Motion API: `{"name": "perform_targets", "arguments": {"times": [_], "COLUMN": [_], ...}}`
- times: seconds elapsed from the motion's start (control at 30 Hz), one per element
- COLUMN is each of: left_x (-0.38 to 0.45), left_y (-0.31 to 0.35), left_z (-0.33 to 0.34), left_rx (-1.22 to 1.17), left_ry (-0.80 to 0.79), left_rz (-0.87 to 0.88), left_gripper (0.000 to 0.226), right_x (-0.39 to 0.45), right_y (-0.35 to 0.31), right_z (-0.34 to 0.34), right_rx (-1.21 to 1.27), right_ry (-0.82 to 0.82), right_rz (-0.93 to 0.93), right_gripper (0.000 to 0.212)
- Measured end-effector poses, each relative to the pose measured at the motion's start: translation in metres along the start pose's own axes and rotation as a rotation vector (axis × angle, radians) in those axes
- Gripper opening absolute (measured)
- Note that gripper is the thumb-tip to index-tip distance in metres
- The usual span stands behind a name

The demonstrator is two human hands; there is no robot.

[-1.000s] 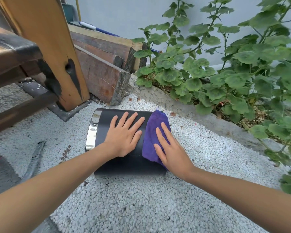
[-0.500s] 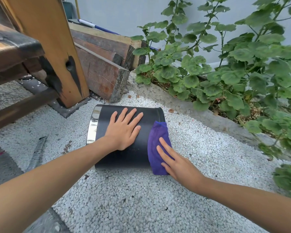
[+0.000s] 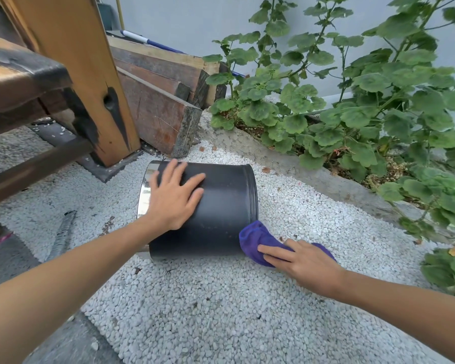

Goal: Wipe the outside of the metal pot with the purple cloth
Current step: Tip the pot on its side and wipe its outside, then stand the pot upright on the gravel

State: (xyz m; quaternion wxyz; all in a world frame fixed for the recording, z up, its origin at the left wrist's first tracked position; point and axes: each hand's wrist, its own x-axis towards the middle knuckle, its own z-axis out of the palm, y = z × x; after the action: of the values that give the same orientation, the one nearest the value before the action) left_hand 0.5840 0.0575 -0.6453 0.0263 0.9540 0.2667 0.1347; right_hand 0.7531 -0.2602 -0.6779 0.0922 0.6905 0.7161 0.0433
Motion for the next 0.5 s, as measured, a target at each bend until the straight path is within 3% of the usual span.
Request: {"name": "perform_targets", "arguments": {"times": [0.13,0.27,0.37,0.5], "left_x": [-0.008,-0.010,-0.005,-0.009], "left_y": [-0.027,-0.040,-0.043,-0.042], "left_z": [-0.019,-0.034,-0.037,-0.048], "left_rx": [0.049,-0.104,-0.338,-0.608], "left_ry": [0.143,-0.111,-0.186,-0.153], "left_rz": [-0.370,-0.839,-0.845,-0.847], "left_gripper": [0.051,0.064,0.035,0.042], "right_x": [-0.015,-0.027,-0.026,-0.020], "right_y": [0.020,0.040,0.047,0.048], "right_z": [0.007,-0.005,-0.017,-0.032], "right_rx": [0.007,0.064,0.077,0.121], "right_ry": [-0.092,-0.014,0.017,0.092], "right_rz": [0.034,0.245,0.361,0.398], "right_gripper": [0.055,0.037,0.030,0.030]}}
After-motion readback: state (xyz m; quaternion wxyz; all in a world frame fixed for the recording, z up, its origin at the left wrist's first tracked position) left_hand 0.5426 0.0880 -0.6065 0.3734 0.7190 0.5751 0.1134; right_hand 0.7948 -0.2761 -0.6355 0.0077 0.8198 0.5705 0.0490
